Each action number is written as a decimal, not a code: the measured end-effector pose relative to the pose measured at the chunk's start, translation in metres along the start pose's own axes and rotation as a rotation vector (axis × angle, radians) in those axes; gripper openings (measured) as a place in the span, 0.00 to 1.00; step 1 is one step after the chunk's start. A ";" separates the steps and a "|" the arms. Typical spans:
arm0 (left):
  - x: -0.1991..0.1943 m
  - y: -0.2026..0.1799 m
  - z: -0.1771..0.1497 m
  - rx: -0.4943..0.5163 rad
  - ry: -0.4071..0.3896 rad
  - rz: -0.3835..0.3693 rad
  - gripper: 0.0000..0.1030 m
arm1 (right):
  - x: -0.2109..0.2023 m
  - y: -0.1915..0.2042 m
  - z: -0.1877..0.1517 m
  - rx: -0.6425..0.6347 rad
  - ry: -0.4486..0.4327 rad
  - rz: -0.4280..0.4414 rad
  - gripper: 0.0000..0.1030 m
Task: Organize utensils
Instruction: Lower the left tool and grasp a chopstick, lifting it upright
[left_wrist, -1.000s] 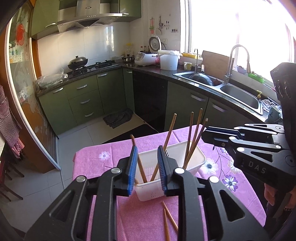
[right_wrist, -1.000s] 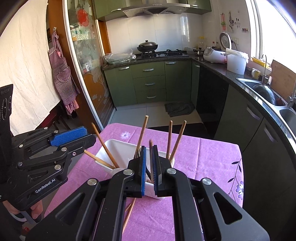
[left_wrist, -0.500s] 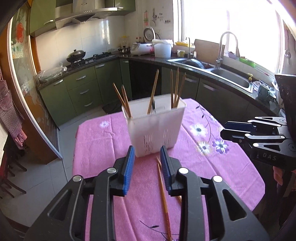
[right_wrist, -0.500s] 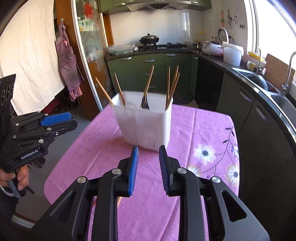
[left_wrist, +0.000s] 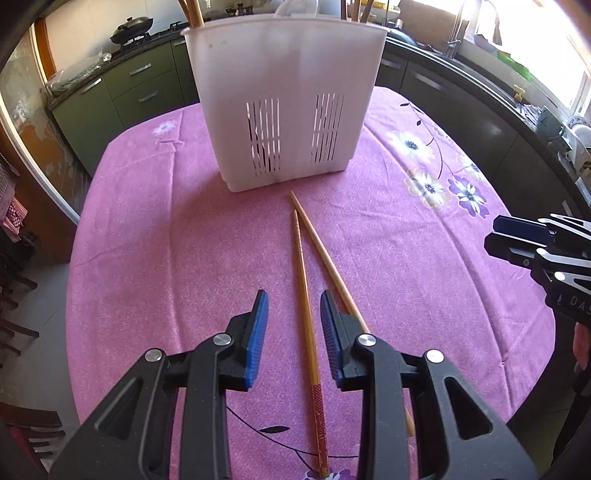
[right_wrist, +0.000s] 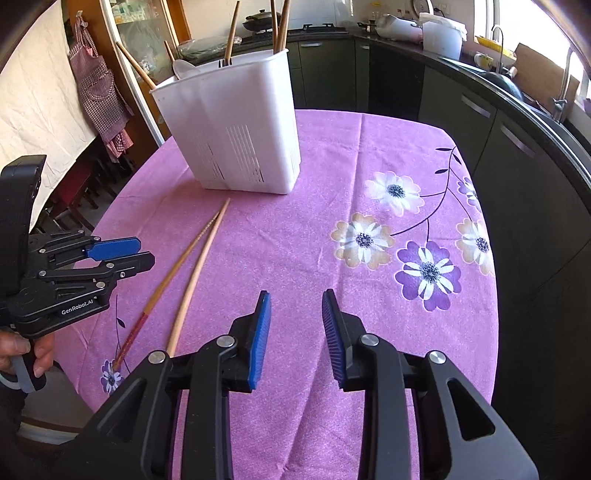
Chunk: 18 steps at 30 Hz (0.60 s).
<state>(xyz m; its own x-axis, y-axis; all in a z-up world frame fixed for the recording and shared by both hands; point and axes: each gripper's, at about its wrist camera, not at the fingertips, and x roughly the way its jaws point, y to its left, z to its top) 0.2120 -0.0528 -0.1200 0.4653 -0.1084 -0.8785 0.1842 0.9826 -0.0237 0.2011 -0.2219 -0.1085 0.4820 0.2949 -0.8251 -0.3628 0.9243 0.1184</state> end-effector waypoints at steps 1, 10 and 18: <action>0.005 0.000 0.001 -0.005 0.015 -0.008 0.27 | 0.003 -0.001 0.001 0.001 0.008 0.001 0.28; 0.029 0.006 0.021 -0.051 0.110 -0.080 0.27 | 0.027 -0.007 0.003 0.012 0.052 0.021 0.28; 0.051 0.001 0.035 -0.023 0.174 -0.016 0.26 | 0.030 -0.013 0.003 0.024 0.064 0.033 0.28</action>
<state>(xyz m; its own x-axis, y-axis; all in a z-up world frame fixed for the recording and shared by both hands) 0.2656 -0.0628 -0.1479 0.3052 -0.0979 -0.9473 0.1692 0.9844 -0.0473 0.2223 -0.2242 -0.1335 0.4179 0.3099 -0.8540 -0.3578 0.9202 0.1588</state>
